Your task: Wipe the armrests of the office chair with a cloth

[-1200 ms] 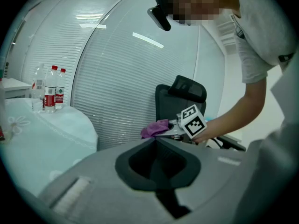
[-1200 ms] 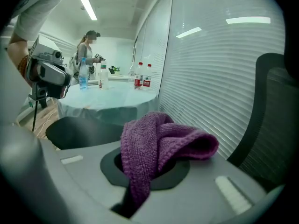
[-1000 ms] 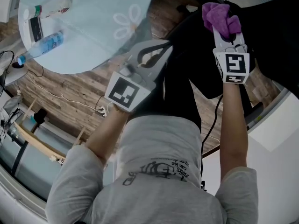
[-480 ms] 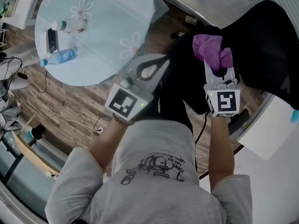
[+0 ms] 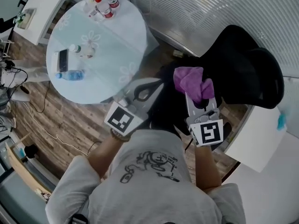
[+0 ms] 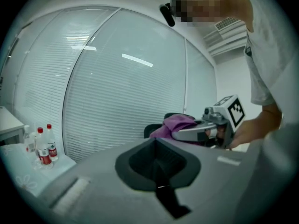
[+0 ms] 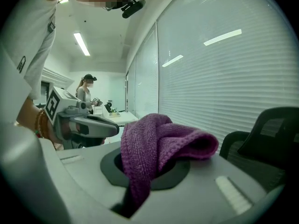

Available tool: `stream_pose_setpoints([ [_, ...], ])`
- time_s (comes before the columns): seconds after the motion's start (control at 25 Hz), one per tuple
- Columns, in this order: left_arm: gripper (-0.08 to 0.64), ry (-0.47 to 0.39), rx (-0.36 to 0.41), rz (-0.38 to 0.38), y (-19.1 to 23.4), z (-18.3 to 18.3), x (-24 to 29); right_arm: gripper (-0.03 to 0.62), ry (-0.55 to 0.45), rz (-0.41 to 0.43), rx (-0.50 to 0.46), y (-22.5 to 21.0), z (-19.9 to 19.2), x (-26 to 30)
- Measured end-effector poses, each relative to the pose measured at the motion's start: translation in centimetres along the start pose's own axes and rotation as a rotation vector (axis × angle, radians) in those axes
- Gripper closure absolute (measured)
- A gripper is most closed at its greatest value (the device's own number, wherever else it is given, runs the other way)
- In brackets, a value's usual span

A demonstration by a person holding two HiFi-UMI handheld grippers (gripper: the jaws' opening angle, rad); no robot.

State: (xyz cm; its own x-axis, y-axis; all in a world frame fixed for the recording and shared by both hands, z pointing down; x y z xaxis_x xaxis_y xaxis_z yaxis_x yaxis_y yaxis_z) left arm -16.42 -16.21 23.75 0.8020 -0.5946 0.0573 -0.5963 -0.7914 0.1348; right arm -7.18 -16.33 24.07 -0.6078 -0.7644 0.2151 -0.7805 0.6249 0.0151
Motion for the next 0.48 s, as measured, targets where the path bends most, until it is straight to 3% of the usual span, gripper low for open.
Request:
stream_pose_setpoints([
  [0.48,0.560,-0.076,0.039,-0.044,-4.8,9.7,-1.6,0.561,-0.089,0.015,-0.023,3.2,9.7,-5.8],
])
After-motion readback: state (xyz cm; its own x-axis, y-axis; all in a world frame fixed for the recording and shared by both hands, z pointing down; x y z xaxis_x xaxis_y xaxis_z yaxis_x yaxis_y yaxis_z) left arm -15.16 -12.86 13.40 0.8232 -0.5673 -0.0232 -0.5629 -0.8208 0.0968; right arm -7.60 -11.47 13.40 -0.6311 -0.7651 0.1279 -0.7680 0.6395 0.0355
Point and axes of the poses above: the fingertips, and each gripper's own axes: x forward along the fingers, y to its left, z out of its top, the point moved 2 cm from there along -x, backward along the fingers, and after that the axes turned 4 degrees about -y, right-handed, at the moved point
